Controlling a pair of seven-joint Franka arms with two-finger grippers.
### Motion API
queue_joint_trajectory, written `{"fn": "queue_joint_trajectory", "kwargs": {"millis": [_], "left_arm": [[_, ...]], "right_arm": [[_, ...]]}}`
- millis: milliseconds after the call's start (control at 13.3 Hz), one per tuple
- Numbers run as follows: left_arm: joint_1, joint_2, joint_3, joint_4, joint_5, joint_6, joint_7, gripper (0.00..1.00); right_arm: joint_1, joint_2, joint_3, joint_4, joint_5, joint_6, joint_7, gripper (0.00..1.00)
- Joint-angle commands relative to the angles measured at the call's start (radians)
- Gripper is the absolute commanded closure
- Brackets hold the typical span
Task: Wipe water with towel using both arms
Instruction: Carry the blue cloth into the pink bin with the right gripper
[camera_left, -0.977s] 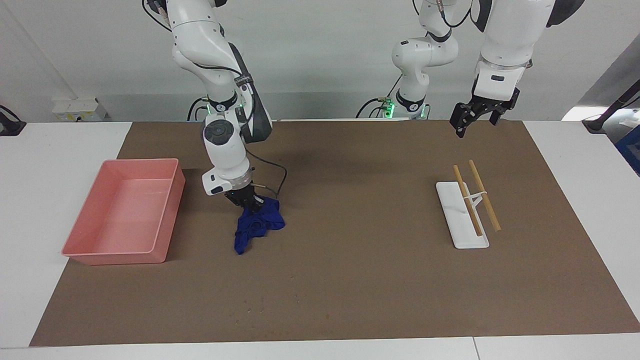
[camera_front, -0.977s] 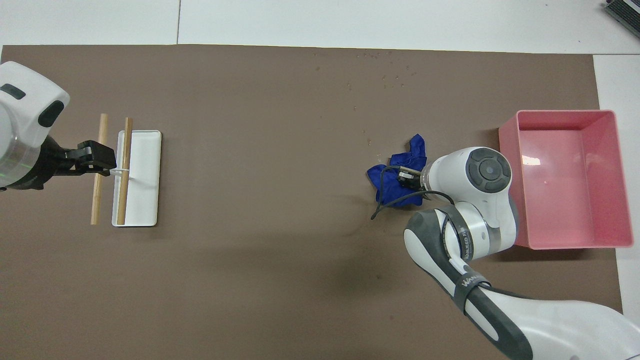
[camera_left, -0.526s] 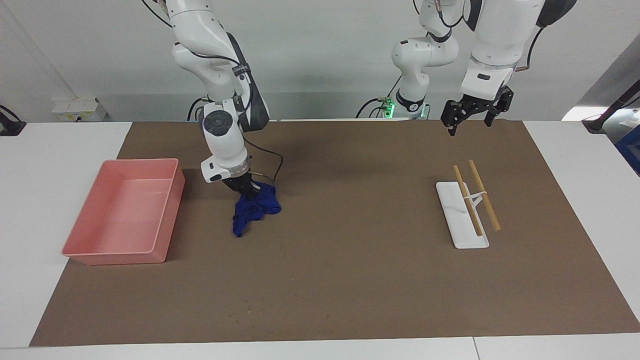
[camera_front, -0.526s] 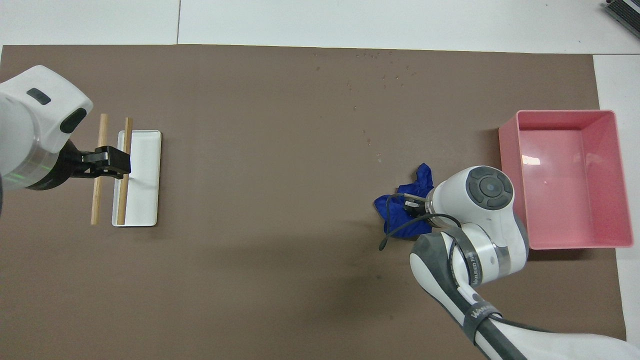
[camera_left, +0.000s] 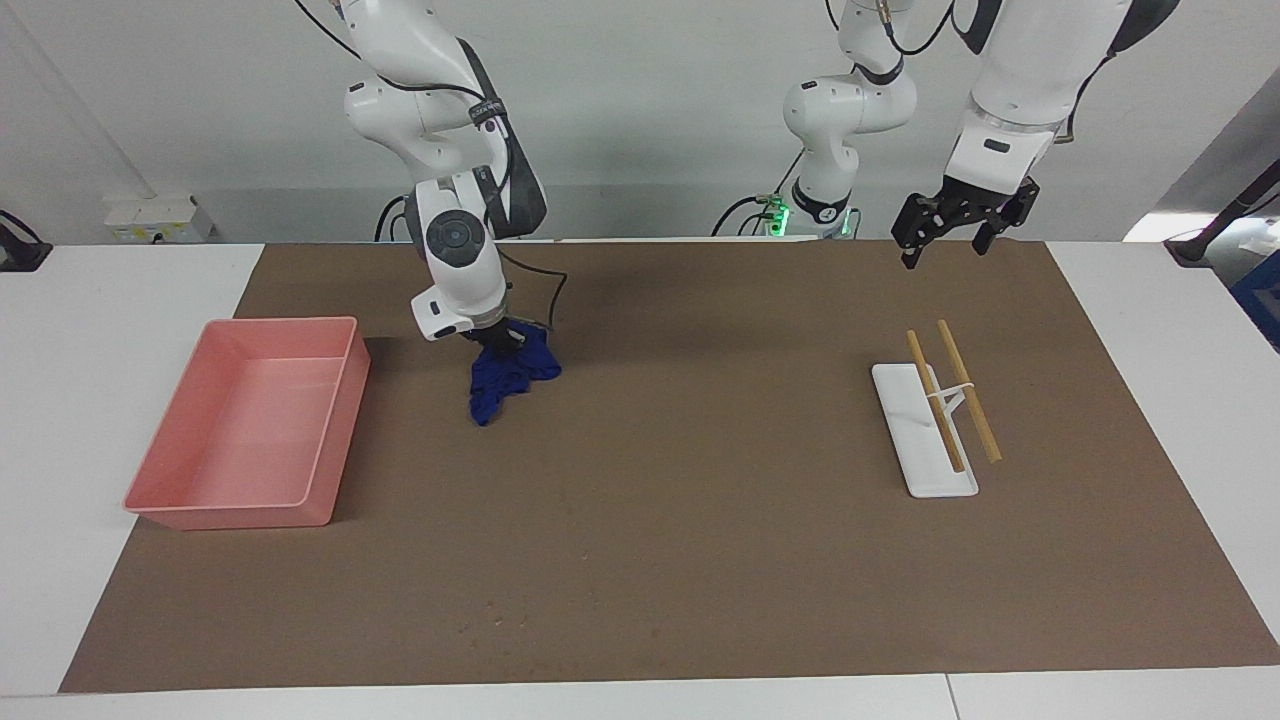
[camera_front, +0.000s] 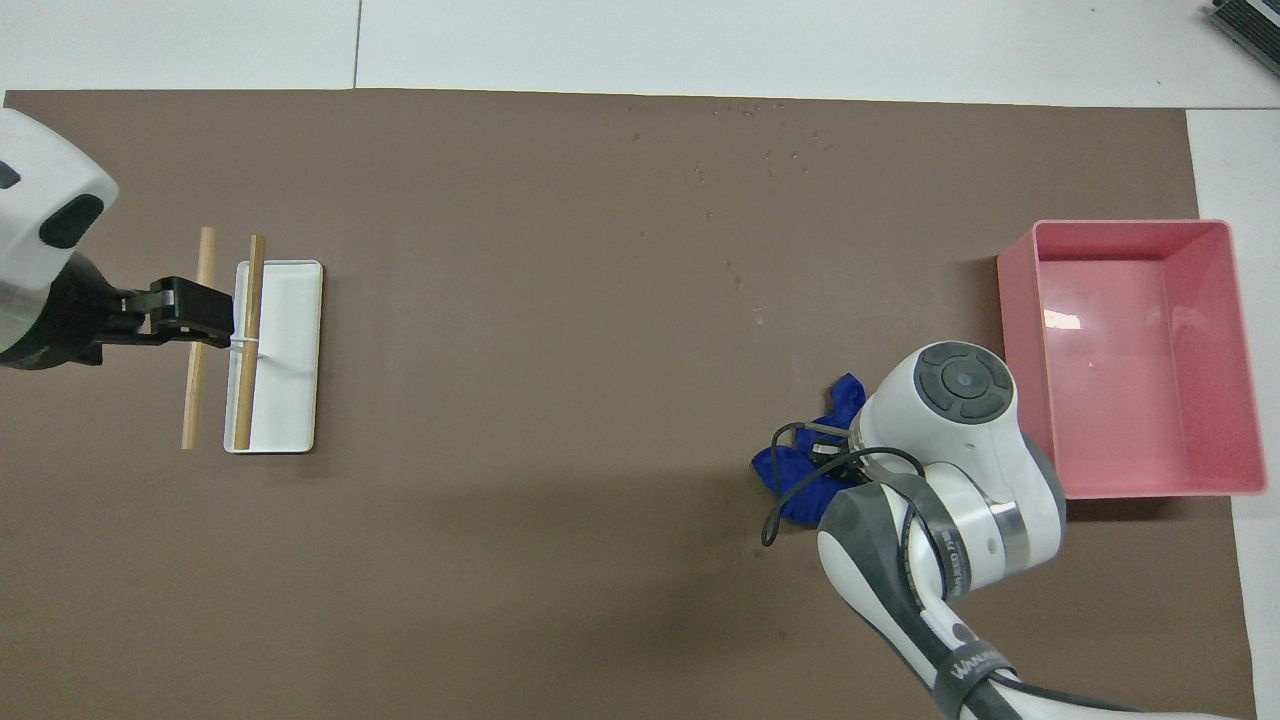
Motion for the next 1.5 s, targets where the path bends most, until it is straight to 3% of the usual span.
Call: {"fn": "queue_joint_trajectory", "kwargs": {"millis": [0, 376, 526, 676, 977, 1127, 1427], "left_arm": [[0.013, 0.003, -0.003, 0.019, -0.024, 0.019, 0.018, 0.0], [0.014, -0.008, 0.008, -0.007, -0.009, 0.039, 0.022, 0.0], [0.029, -0.008, 0.016, -0.009, 0.011, 0.056, 0.019, 0.0], [0.049, -0.008, 0.019, -0.01, 0.005, 0.059, 0.022, 0.0], [0.042, -0.008, 0.02, -0.009, 0.003, 0.047, 0.017, 0.0], [0.033, -0.008, 0.017, -0.009, 0.002, 0.044, 0.017, 0.0], [-0.021, -0.009, 0.01, -0.01, 0.002, 0.044, -0.006, 0.0]], "right_arm": [[-0.061, -0.08, 0.0, 0.054, -0.021, -0.087, -0.073, 1.0], [-0.175, -0.102, 0.0, 0.321, -0.021, -0.328, -0.12, 1.0], [-0.25, -0.107, 0.0, 0.384, -0.021, -0.339, -0.137, 1.0], [-0.353, -0.097, 0.0, 0.421, -0.018, -0.321, -0.301, 1.0], [-0.494, -0.068, -0.001, 0.416, -0.023, -0.204, -0.487, 1.0], [-0.534, -0.064, -0.001, 0.363, -0.029, -0.141, -0.54, 1.0], [-0.621, 0.027, -0.001, 0.303, -0.031, -0.088, -0.594, 1.0]]}}
